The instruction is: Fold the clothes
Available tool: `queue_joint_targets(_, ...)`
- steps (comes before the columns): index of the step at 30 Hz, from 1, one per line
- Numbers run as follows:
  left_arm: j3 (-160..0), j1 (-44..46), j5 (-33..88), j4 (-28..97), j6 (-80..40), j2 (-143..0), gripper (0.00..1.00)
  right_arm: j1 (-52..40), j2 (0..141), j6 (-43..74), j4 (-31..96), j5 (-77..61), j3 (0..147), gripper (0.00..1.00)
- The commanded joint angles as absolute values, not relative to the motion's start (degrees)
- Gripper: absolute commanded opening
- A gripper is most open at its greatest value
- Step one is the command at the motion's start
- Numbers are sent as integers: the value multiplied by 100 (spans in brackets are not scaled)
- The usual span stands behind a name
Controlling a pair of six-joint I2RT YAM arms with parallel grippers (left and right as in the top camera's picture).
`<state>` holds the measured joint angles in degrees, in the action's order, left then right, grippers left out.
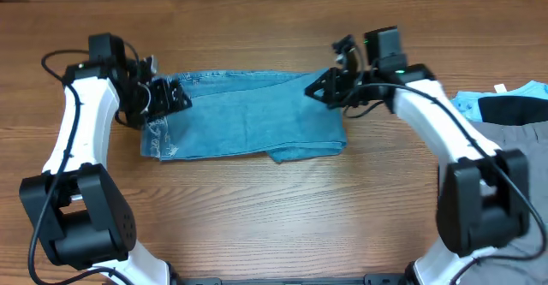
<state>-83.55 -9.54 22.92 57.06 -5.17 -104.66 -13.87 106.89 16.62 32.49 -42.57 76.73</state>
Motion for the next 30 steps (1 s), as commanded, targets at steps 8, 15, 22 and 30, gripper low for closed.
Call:
queue_joint_targets(8, -8589, -217, 2484, 5819, -36, -10377, 94, -2298, 12549, 3135, 3105, -3863, 7721, 4)
queue_joint_targets(15, -8165, 102, 2340, 5564, -128, -10377, 95, -2012, 12884, 3868, 4086, -3710, 7721, 4)
queue_joint_targets(22, -6987, 163, 2338, 4512, -414, -10377, 85, -1986, 12881, 3813, 4296, -3717, 7723, 4)
queue_joint_targets(30, -5728, 141, 1911, 2963, -1308, -10381, 24, -1986, 12881, 3638, 4237, -3758, 7723, 4)
